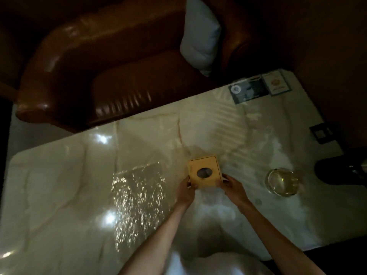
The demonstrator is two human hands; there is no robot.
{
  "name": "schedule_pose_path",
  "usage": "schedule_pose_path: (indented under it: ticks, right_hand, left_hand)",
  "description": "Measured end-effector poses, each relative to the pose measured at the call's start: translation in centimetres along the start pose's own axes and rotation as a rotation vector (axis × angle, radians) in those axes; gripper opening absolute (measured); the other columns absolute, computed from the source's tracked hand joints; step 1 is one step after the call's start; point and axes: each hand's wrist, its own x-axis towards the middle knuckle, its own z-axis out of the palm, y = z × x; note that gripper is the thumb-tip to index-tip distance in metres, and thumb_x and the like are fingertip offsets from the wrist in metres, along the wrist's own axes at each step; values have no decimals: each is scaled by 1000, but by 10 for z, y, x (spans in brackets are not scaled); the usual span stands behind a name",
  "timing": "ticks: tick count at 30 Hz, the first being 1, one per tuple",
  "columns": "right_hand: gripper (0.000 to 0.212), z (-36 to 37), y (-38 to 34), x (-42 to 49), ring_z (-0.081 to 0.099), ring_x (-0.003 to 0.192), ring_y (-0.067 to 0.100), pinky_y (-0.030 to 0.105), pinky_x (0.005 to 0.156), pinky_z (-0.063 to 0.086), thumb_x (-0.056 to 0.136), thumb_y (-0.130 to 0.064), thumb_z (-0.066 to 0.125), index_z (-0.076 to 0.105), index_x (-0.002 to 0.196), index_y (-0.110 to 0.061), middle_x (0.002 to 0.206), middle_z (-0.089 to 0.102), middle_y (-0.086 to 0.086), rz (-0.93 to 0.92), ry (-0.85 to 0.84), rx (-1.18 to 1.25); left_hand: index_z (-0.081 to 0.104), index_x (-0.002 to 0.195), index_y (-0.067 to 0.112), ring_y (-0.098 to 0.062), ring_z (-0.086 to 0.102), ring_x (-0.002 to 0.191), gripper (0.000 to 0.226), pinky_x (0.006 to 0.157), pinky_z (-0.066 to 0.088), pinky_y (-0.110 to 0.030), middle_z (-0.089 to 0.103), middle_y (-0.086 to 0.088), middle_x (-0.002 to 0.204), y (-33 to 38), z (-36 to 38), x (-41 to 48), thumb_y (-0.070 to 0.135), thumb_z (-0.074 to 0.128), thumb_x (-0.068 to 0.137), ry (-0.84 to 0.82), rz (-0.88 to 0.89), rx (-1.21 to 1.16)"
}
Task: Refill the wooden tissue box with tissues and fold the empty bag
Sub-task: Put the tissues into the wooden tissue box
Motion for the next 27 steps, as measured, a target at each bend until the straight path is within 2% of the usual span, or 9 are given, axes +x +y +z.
schedule_pose_path:
  ticks: [4, 7, 9, 12, 15, 18, 24, 25, 27]
  right_hand:
    - [42, -35, -15, 26, 63, 116, 29, 50, 102, 50, 86, -38, 71, 66, 125, -20, 123, 69, 10, 45, 114, 158]
    - [1, -64, -32, 40, 69, 101, 33, 37, 82, 54, 84, -38, 74, 73, 85, -38, 111, 72, 21, 97, 246, 329]
    - [16, -86, -41, 53, 71, 94, 34, 39, 77, 55, 85, -35, 74, 72, 69, -38, 107, 73, 23, 108, 327, 437]
    - [5, -122, -55, 75, 67, 86, 20, 43, 89, 57, 84, -32, 75, 75, 87, -27, 101, 74, 10, 137, 428, 649]
    - [32, -155, -64, 102, 64, 89, 20, 33, 77, 57, 84, -24, 76, 71, 107, -3, 95, 70, 6, 195, 508, 890]
    - [38, -187, -70, 123, 66, 98, 24, 34, 84, 57, 83, -23, 78, 67, 111, -1, 109, 69, 14, 191, 594, 1057]
    - [37, -246, -72, 144, 60, 121, 32, 39, 98, 53, 91, -23, 68, 63, 124, -7, 131, 63, 15, 162, 568, 1240]
    - [38, -254, -72, 148, 61, 121, 33, 40, 99, 53, 91, -24, 68, 62, 125, -6, 128, 64, 17, 162, 580, 1250]
    - [42, -266, -74, 154, 67, 103, 27, 40, 99, 53, 88, -29, 71, 61, 122, -4, 102, 68, 14, 170, 604, 1253]
  left_hand:
    - [67, 119, 5, -26, 67, 95, 36, 73, 48, -26, 72, -18, 111, 52, 25, 45, -7, 54, 88, -65, 104, 129]
    - [66, 122, 5, -18, 63, 93, 37, 73, 48, -25, 72, -18, 112, 94, 55, 86, -7, 55, 89, -108, 164, 167]
    - [66, 123, 5, -18, 63, 95, 35, 78, 46, -26, 72, -14, 111, 121, 83, 113, -3, 57, 91, -123, 190, 179]
    - [63, 124, -7, -25, 62, 105, 34, 86, 43, -28, 68, -20, 118, 163, 131, 147, -8, 57, 90, -153, 169, 85]
    - [60, 126, -8, -36, 59, 121, 33, 99, 47, -36, 62, -25, 130, 204, 178, 167, -5, 55, 93, -150, 169, 29]
    - [62, 126, -5, -33, 61, 120, 31, 101, 50, -35, 64, -21, 128, 239, 227, 182, 1, 53, 97, -180, 190, -40]
    - [63, 127, 1, -28, 58, 123, 31, 99, 46, -31, 63, -16, 132, 289, 298, 197, 9, 56, 97, -276, 172, -134]
    - [63, 126, 3, -28, 58, 123, 31, 97, 46, -29, 63, -15, 132, 295, 306, 198, 10, 56, 97, -302, 181, -132]
    - [64, 125, 2, -28, 59, 120, 30, 92, 46, -27, 64, -16, 130, 304, 321, 205, 9, 54, 98, -345, 202, -122]
